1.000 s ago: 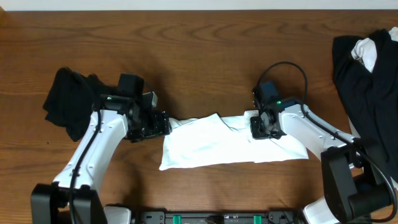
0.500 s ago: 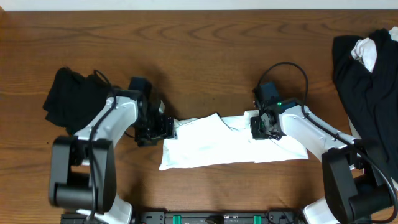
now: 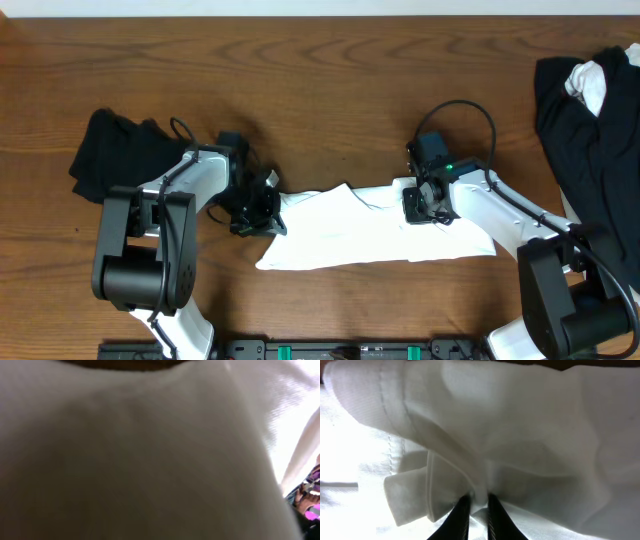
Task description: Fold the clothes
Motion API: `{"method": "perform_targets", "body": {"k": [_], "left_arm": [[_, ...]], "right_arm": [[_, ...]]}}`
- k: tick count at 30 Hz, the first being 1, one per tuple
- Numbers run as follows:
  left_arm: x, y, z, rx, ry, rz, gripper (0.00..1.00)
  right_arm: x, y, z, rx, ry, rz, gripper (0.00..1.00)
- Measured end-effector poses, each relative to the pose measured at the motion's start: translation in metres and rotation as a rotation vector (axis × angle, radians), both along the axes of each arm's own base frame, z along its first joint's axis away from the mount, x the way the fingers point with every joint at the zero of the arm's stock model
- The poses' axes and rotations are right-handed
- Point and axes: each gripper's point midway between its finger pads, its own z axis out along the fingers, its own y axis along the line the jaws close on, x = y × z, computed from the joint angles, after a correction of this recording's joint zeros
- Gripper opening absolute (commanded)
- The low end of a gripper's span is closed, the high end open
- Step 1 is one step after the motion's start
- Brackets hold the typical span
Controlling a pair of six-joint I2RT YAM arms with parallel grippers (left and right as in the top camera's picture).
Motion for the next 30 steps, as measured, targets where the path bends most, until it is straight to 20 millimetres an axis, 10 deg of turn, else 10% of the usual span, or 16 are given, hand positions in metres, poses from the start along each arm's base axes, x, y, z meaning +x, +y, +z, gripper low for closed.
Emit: {"method": "perform_targets", "body": {"k": [11, 22, 30], "left_arm": [[0.002, 0.039, 0.007, 0.098, 0.000, 0.075, 0.06], [0.016, 0.110, 0.028, 0.245, -0.061, 0.243, 0.06], [0.038, 0.137, 0.067, 0.288, -0.178, 0.322, 0.06]], "right_arm": [[-0.009, 0.002, 0.009, 0.011, 0.047, -0.002, 0.18], [0.035, 0.010, 0.148, 0.121, -0.258, -0.021, 0.31], [0.024, -0.033, 0.154, 0.088, -0.222, -0.126, 0.31]]}}
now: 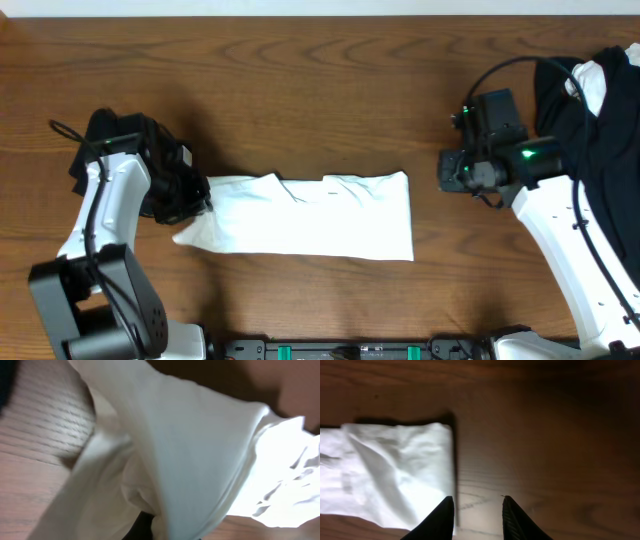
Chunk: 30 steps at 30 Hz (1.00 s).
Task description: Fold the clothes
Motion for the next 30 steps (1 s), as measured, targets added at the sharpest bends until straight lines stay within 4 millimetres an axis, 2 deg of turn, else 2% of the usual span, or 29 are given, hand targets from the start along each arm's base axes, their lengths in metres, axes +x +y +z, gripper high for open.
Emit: {"method": "perform_targets", "body": {"k": [3, 11, 15, 20, 25, 27, 30], "left_arm": [[0.001, 0.001, 0.010, 0.010, -0.016, 0.000, 0.06], [-0.013, -0.003, 0.023, 0.009, 0.033, -0.009, 0.06], [-0.007, 0.002, 0.037, 0.087, 0.013, -0.033, 0.06], [0.005, 0.023, 0.058, 0.179, -0.029, 0.002, 0.06], [0.013, 0.039, 0.070, 0.227, -0.058, 0.042, 0.06], [0.014, 0.041, 0.072, 0.238, -0.061, 0.047, 0.06], [0.013, 0.034, 0.073, 0.230, -0.059, 0.025, 0.06]], "right_arm": [[-0.001, -0.012, -0.001, -0.006, 0.012, -0.029, 0.31], [-0.004, -0.040, -0.003, -0.017, 0.042, -0.107, 0.30], [-0.008, -0.041, -0.005, -0.026, 0.057, -0.089, 0.30], [-0.010, -0.042, -0.005, -0.031, 0.065, -0.077, 0.30], [-0.010, -0.042, -0.005, -0.032, 0.066, -0.075, 0.30], [-0.011, -0.042, -0.005, -0.032, 0.068, -0.074, 0.31], [-0.011, -0.042, -0.006, -0.032, 0.069, -0.074, 0.30]]}}
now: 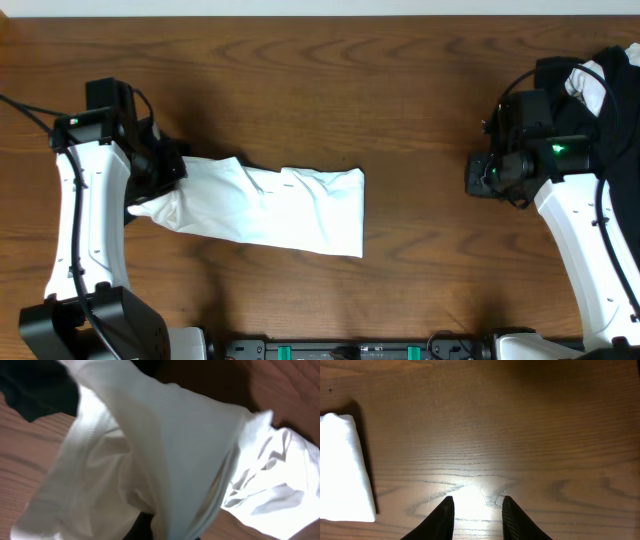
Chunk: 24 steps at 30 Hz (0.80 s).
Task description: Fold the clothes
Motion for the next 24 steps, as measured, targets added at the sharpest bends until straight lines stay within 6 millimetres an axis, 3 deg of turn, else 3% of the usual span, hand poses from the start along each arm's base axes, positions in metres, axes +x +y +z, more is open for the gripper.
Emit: {"method": "perform_targets", "body": {"k": [2, 15, 20, 24], "left_arm": [[0.000, -0.013, 0.000, -0.017, 0.005, -0.036, 0.06], [-0.009, -0.162, 0.005, -0.126, -0.027, -0.389, 0.06], [-0.017, -0.205, 0.006, -0.149, -0.054, -0.460, 0.06], [-0.020, -0.227, -0.002, -0.157, -0.044, -0.483, 0.05]], "right_arm": [[0.000, 0.000, 0.000, 0.000, 0.000, 0.000, 0.30], [-0.002, 0.000, -0.002, -0.001, 0.011, 0.000, 0.31], [-0.005, 0.000, -0.007, -0.002, 0.022, 0.000, 0.31], [-0.006, -0.001, -0.009, -0.002, 0.027, 0.000, 0.31]]}}
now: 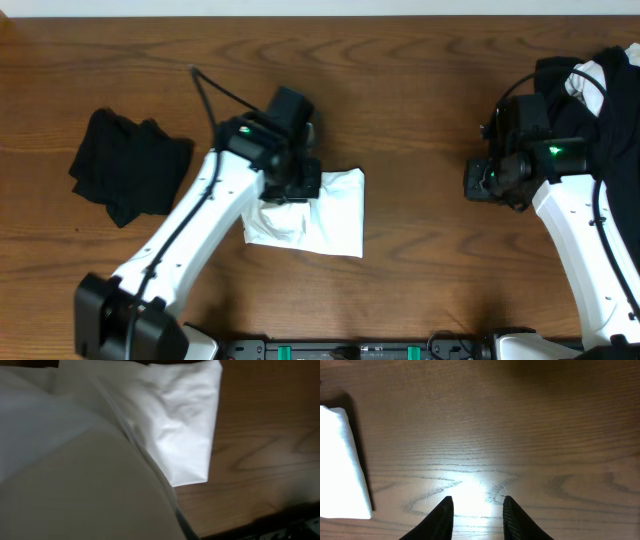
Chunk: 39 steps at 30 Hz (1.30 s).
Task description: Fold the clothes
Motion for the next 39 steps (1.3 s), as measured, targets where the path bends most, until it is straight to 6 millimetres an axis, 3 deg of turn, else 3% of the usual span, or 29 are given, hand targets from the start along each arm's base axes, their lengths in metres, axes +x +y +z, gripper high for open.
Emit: {"method": "perform_targets", "body": {"k": [10, 19, 22, 25, 27, 33, 36, 39], "left_arm": [[-0.013, -0.044, -0.036, 0.028, 0.063, -0.077, 0.06], [-0.012, -0.076, -0.036, -0.020, 0.002, -0.120, 0.07], [-0.003, -0.087, -0.032, -0.063, -0.041, -0.116, 0.17], [0.007, -0.107, -0.023, -0.156, -0.080, -0.117, 0.46], [0.007, -0.119, -0.017, -0.212, -0.087, -0.132, 0.53], [-0.018, -0.138, -0.009, -0.312, -0.003, -0.210, 0.56], [-0.027, -0.133, -0.011, -0.314, 0.042, -0.239, 0.56], [-0.024, -0.122, -0.012, -0.308, 0.060, -0.233, 0.55]], "right_arm": [[0.001, 0.000, -0.001, 0.000, -0.003, 0.000, 0.31], [0.001, 0.000, 0.000, 0.001, -0.004, 0.000, 0.32], [0.001, 0.001, -0.001, 0.004, -0.004, 0.001, 0.32], [0.001, 0.001, -0.001, 0.004, -0.003, 0.001, 0.33], [0.001, 0.001, -0.001, 0.005, -0.003, 0.001, 0.33], [0.001, 0.001, -0.001, 0.005, -0.003, 0.001, 0.35], [0.000, 0.002, -0.001, 0.010, -0.002, 0.003, 0.36], [0.000, 0.007, -0.001, 0.037, 0.000, 0.025, 0.35]]}}
